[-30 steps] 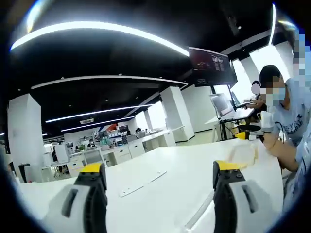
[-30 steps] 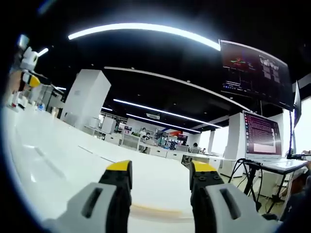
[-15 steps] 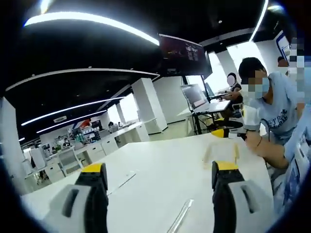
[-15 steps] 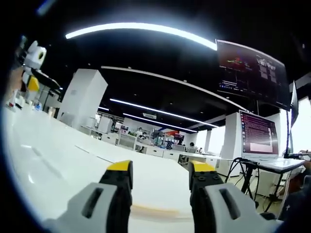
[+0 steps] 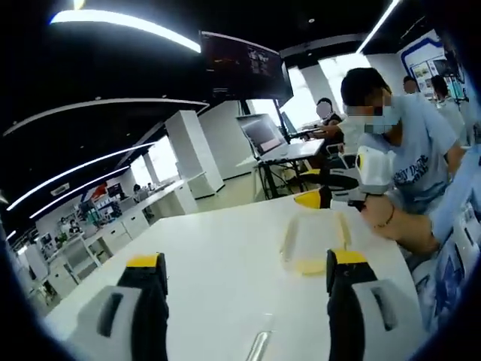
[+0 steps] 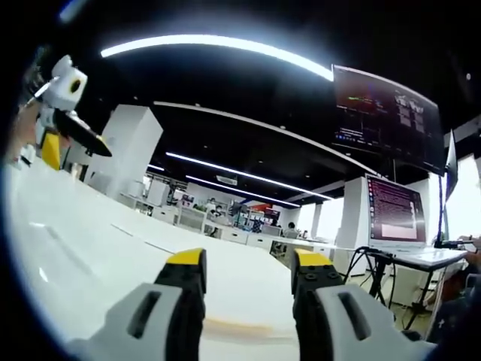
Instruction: Snap each plastic latch of the storage box into its locked position after aligning the lid with the box until every specified latch is closed and the lid sits flush.
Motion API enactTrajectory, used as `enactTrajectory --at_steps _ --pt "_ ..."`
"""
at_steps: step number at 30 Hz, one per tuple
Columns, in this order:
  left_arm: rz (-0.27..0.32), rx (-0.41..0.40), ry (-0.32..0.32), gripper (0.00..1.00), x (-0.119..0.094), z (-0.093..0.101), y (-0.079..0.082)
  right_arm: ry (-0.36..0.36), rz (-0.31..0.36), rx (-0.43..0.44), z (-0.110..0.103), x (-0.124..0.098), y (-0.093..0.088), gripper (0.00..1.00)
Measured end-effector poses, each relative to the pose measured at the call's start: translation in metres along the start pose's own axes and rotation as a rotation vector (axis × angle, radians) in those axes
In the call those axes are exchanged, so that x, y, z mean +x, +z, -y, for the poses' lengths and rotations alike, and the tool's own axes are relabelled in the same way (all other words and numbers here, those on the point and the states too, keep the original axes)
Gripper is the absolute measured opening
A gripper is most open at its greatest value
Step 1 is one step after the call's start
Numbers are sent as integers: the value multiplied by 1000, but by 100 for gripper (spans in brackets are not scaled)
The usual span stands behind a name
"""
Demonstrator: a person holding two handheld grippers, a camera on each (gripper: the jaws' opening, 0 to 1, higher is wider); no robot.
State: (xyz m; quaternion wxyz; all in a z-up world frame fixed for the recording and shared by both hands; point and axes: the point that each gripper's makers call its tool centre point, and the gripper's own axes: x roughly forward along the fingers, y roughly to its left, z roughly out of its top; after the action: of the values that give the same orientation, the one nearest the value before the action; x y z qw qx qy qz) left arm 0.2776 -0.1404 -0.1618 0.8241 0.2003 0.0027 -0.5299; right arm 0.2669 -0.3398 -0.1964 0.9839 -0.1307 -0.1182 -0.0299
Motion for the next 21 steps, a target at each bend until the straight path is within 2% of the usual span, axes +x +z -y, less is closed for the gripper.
enactTrajectory --at_steps 9,21 --pt "-49 8 -86 86 30 23 -9 -10 0 -30 0 -1 1 44" --pt "-181 10 -214 81 73 60 -35 -11 -1 -31 -2 -3 2 43"
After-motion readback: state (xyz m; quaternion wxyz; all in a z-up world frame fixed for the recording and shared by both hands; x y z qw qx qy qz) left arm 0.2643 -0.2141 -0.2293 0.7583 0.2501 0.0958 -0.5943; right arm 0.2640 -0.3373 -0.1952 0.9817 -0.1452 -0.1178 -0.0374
